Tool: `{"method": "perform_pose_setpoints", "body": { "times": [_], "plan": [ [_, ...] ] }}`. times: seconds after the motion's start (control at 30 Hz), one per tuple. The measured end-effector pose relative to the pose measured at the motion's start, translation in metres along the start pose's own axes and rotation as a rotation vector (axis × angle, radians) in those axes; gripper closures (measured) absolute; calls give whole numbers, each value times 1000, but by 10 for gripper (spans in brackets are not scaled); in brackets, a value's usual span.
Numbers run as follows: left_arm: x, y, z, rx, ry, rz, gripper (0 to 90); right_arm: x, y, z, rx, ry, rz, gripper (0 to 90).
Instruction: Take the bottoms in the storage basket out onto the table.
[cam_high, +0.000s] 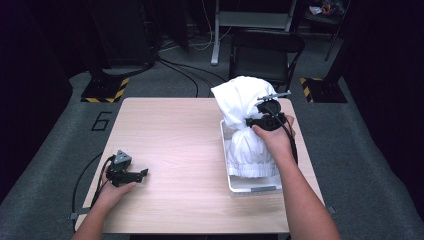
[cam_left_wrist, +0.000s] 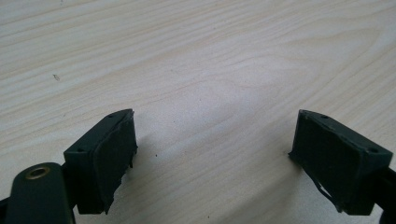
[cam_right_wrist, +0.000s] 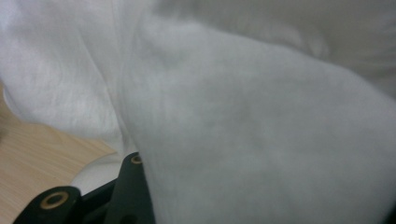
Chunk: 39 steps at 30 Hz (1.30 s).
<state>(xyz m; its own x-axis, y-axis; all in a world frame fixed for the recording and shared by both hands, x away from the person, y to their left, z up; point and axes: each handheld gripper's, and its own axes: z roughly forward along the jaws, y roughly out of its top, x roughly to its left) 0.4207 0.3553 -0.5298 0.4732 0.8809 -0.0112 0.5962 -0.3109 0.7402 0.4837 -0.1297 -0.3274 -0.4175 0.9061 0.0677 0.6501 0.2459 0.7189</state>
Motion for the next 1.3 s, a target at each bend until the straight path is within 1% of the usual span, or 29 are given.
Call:
{"method": "perform_pose_setpoints", "body": {
  "times": [0.03,0.13,0.47,0.53,0.6,0.63,0.73,0.77,0.83,0.9,0.97,1.0,1.03,1.1,1.13,1.2,1.3],
  "plan": [
    [0,0,0,0,0,0,134,1,1,-1,-1,1,5,572],
    [0,0,0,0,0,0,134,2,5,-6,-10,5,-6,572],
    [0,0,0,-1,0,1,134,5,17,-25,-36,12,-16,572],
    [0,0,0,0,1,-1,134,6,22,-30,-44,10,-27,572],
    [0,0,0,0,1,0,134,6,23,-31,-45,10,-31,572],
    [0,0,0,0,1,0,133,8,25,-35,-48,11,-24,572],
    [0,0,0,0,0,1,134,9,28,-37,-59,15,-36,572],
    [0,0,0,0,0,0,134,12,31,-41,-58,19,-37,572],
    [0,0,0,0,0,0,134,12,32,-42,-61,20,-45,572],
    [0,0,0,0,1,0,134,16,35,-45,-68,26,-45,572],
    [0,0,0,0,0,0,134,18,38,-46,-75,31,-58,572],
    [0,0,0,0,1,0,134,19,39,-47,-72,33,-51,572],
    [0,0,0,0,1,0,134,21,40,-47,-74,37,-49,571],
    [0,0,0,0,1,0,134,23,42,-47,-79,41,-62,571],
    [0,0,0,1,0,1,134,26,43,-47,-76,44,-55,571],
    [0,0,0,0,1,0,134,29,45,-46,-83,50,-71,571],
    [0,0,0,0,0,1,133,36,49,-44,-84,62,-72,571]
  ]
}}
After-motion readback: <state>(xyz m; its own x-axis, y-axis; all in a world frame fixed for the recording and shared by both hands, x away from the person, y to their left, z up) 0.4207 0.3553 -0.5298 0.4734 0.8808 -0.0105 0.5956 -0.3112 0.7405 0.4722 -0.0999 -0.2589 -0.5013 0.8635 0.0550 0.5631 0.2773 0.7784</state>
